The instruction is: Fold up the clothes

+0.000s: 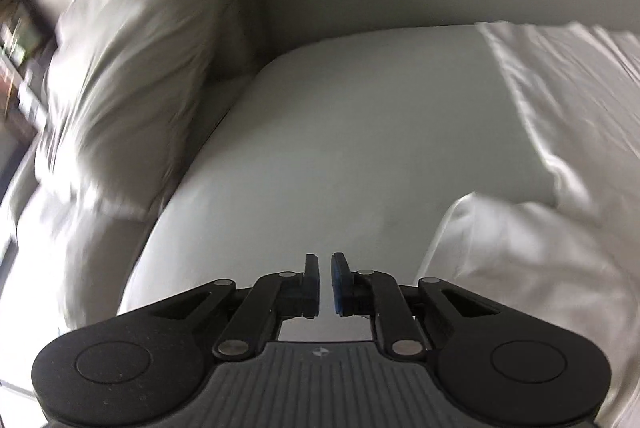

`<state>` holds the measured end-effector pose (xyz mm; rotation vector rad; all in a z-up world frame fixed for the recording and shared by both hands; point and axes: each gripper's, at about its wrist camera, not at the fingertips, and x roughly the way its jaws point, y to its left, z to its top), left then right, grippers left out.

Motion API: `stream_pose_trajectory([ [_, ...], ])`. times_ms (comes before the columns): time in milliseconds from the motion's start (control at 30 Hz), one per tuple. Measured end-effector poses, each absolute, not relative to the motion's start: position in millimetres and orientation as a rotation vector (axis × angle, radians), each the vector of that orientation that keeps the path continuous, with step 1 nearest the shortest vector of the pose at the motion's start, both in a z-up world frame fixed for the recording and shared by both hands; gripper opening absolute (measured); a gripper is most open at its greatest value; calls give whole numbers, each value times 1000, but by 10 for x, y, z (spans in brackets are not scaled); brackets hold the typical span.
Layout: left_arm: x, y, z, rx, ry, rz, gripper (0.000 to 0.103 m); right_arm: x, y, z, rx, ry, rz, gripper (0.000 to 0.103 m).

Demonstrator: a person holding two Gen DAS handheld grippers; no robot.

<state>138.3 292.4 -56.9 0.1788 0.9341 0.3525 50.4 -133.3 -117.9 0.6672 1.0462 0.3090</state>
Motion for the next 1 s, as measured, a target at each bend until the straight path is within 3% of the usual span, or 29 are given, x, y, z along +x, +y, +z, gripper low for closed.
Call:
stream_pose_trajectory([
  [133, 922, 3156, -338, -79, 928, 278, 44, 507, -1336, -1182, 670, 1046, 310, 64],
  [300, 585, 3295, -421, -484, 923, 202, 46, 487, -1343, -1177, 679, 1046, 307, 64],
  [467, 665, 3398, -717, -703, 940, 220, 40, 465, -1351, -1172, 688, 1046, 303, 64],
  [533, 744, 3420, -791, -765, 940, 211, 18, 456, -1354, -1170, 692, 1046, 301, 64],
  [633, 802, 3361, -847, -778, 939, 210, 0, 447, -1357, -1167, 693, 1046, 300, 64],
  [800, 659, 3165, -557, -547, 826, 337, 1, 438, -1361, -1160, 690, 1046, 300, 64],
  [1000, 867, 2995, -695, -313, 938, 412, 2, 416, -1415, -1106, 684, 1051, 303, 65],
])
